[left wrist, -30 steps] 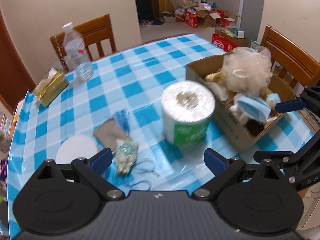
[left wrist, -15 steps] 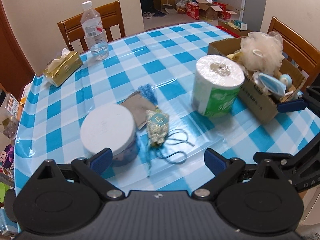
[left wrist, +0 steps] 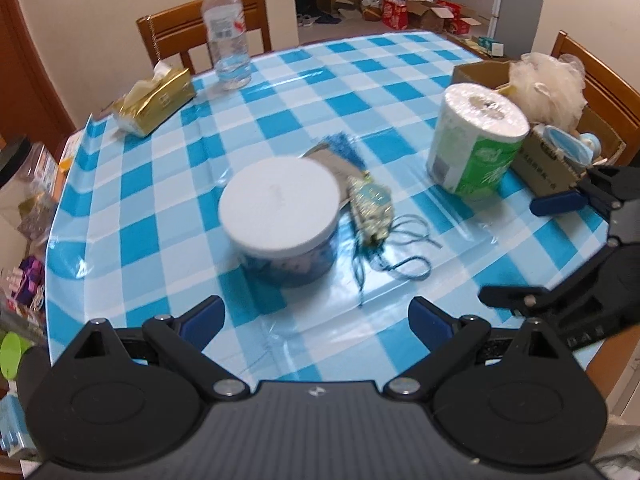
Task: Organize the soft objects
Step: 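Withdraw both open tools from the box back over the table, then move the left tool to the beige tasseled sachet while the right tool approaches the floral pouch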
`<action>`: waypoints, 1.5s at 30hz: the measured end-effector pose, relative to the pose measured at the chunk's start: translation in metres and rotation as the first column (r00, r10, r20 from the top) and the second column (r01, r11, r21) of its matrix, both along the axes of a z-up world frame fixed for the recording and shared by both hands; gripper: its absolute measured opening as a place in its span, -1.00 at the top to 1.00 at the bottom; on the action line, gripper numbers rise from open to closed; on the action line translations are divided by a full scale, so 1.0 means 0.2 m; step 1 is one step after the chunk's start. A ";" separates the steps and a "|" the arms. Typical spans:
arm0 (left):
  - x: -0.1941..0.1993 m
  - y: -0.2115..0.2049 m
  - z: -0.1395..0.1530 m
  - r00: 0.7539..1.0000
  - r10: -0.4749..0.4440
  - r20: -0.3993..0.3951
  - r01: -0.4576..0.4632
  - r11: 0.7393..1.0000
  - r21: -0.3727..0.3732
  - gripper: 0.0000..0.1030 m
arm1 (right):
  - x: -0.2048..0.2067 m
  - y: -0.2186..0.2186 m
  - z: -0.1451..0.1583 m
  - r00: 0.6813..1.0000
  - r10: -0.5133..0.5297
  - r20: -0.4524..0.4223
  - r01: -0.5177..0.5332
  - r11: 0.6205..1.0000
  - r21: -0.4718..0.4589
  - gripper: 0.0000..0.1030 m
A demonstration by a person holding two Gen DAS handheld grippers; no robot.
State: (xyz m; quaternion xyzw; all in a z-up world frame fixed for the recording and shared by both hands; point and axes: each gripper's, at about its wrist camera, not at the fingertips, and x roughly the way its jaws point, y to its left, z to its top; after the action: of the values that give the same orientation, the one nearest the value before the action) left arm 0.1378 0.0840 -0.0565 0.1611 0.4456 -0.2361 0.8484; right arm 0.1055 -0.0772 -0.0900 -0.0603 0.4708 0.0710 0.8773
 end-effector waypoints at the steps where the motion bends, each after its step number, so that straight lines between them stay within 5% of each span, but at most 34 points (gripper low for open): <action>1: 0.00 0.01 -0.01 1.000 0.007 -0.005 -0.007 1.000 0.004 -0.90 | 0.02 0.01 -0.01 1.000 0.004 0.001 -0.004 1.000 -0.001 -1.00; 25: 0.13 0.01 -0.11 0.995 0.066 -0.070 -0.060 0.994 0.086 -0.90 | 0.49 0.15 -0.21 0.986 0.146 0.080 -0.145 0.989 -0.006 -0.95; 33: 0.15 -0.03 -0.13 0.993 0.074 -0.088 -0.064 0.992 0.112 -0.90 | 0.58 0.18 -0.30 0.986 0.165 0.039 -0.163 0.985 -0.049 -0.92; 45: 0.21 -0.03 -0.13 0.993 0.072 -0.088 -0.061 0.990 0.127 -0.90 | 0.55 0.16 -0.34 0.982 0.189 -0.032 -0.188 0.982 0.010 -1.00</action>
State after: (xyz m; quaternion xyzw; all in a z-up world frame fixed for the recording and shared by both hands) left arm 0.1792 0.0776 -0.0826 0.1873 0.5034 -0.1867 0.8226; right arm 0.2156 -0.0453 -0.1579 -0.1003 0.4768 0.1564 0.8591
